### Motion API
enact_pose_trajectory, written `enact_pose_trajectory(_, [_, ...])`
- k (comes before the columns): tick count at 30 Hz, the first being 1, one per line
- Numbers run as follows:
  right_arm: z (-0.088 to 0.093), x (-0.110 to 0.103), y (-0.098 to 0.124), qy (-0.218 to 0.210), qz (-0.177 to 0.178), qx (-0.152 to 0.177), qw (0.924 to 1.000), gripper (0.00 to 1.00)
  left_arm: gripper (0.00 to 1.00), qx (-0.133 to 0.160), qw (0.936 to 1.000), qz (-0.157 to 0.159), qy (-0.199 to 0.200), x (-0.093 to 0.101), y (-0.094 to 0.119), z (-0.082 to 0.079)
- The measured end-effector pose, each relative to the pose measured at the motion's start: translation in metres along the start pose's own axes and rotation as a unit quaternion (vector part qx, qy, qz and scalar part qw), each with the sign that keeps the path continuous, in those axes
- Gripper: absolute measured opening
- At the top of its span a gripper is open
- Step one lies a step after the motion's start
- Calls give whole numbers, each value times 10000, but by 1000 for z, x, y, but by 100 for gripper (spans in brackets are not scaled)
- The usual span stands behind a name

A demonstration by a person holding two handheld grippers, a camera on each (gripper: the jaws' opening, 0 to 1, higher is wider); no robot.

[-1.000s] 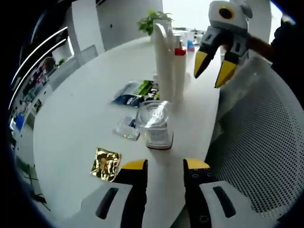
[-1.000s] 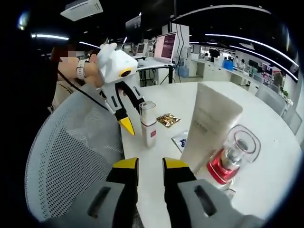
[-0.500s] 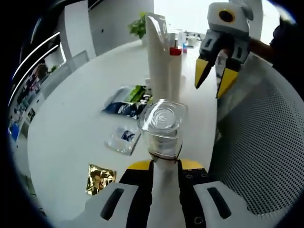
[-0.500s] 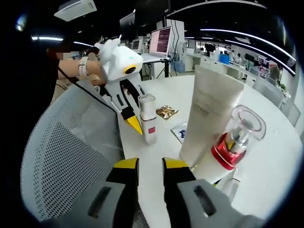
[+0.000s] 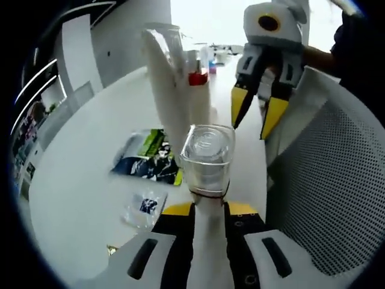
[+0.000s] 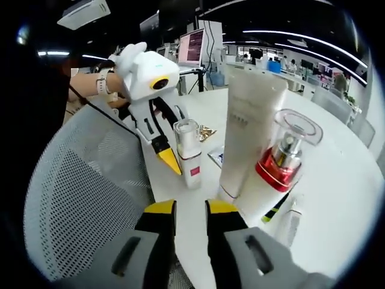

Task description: Arrange the skincare products in the storage area until every visible bottle or jar stands upright without overlapping.

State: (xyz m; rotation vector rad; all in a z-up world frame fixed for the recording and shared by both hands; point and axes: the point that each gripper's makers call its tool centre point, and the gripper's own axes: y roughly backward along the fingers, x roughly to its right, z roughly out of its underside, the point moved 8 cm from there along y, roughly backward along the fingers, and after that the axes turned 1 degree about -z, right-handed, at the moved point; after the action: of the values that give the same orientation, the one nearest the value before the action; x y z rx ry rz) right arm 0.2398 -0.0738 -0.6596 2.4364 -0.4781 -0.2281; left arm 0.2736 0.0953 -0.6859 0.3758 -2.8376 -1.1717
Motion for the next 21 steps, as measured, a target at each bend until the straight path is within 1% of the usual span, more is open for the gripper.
enact_pose_trajectory(1, [1,1,0,-6,4,-10,10000,19,15,42,10000,12,0,1,-2,-4])
enact_pose_trajectory(2, [1,1,1,-19,19,-21,10000,19,12,64,10000,23,-2,1,-4,-5])
enact_pose_trajectory(3, [2,3,1,-36,40,-37,10000,19,4,121,9999,79,-61,2,-6,-9])
enact_pose_trajectory(4, [3,3,2,-42,48,-47,10000,19,0,149,9998,46,-133,2,-8,-11])
enact_pose_trajectory(5, [4,4,3,-52,60,-56,10000,19,0,191,9996,-27,-229,1,-10,-13])
enact_pose_trajectory(7, [5,5,3,-100,61,-84,9999,19,0,234,9997,70,-78,1,-17,-16])
enact_pose_trajectory(8, [6,5,3,-91,64,-98,9999,19,0,250,9996,78,-105,2,-18,-16])
enact_pose_trajectory(12, [9,9,3,-109,91,-153,9998,19,0,175,9997,54,-146,3,-24,-18])
enact_pose_trajectory(15, [11,12,0,-133,51,-182,9997,18,2,174,9998,6,-80,5,-23,-17])
enact_pose_trajectory(18, [10,12,-6,-72,-15,-210,9998,18,2,181,9998,-24,7,12,-21,-18])
enact_pose_trajectory(21, [7,13,-13,18,-52,-210,9998,17,4,208,9997,-91,86,15,-21,-19])
